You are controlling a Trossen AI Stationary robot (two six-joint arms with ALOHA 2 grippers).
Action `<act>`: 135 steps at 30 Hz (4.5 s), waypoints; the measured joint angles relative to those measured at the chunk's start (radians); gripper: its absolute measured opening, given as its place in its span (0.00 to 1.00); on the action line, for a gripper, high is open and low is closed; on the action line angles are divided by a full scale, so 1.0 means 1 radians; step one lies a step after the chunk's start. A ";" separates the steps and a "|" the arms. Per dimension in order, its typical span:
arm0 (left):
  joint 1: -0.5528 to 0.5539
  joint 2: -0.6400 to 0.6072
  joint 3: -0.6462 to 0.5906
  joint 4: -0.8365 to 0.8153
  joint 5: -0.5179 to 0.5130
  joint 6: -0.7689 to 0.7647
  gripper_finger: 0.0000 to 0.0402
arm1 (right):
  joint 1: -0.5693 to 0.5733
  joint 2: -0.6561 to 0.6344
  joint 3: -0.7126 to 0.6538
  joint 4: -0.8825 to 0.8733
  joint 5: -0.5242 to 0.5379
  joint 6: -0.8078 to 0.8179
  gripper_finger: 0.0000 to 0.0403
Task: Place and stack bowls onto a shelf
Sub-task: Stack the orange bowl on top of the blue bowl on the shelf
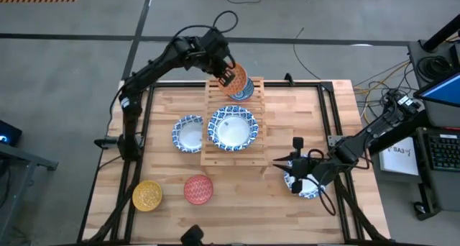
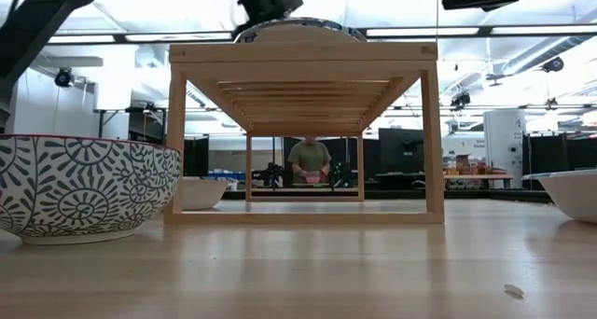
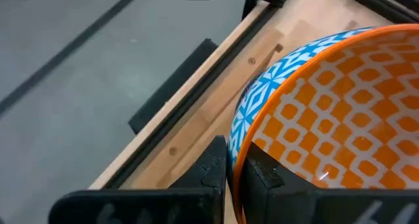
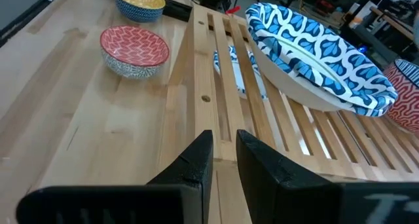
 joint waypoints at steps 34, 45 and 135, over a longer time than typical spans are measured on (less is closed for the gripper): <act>0.026 0.001 -0.053 0.011 0.026 0.036 0.09 | 0.000 0.000 0.000 0.000 0.003 0.001 0.14; 0.017 0.001 -0.052 0.065 0.052 0.015 0.20 | 0.000 0.000 0.000 -0.001 0.003 0.001 0.14; -0.639 -1.429 -1.775 1.139 -0.249 0.038 0.19 | -1.090 0.745 0.835 0.126 -0.935 -0.129 0.02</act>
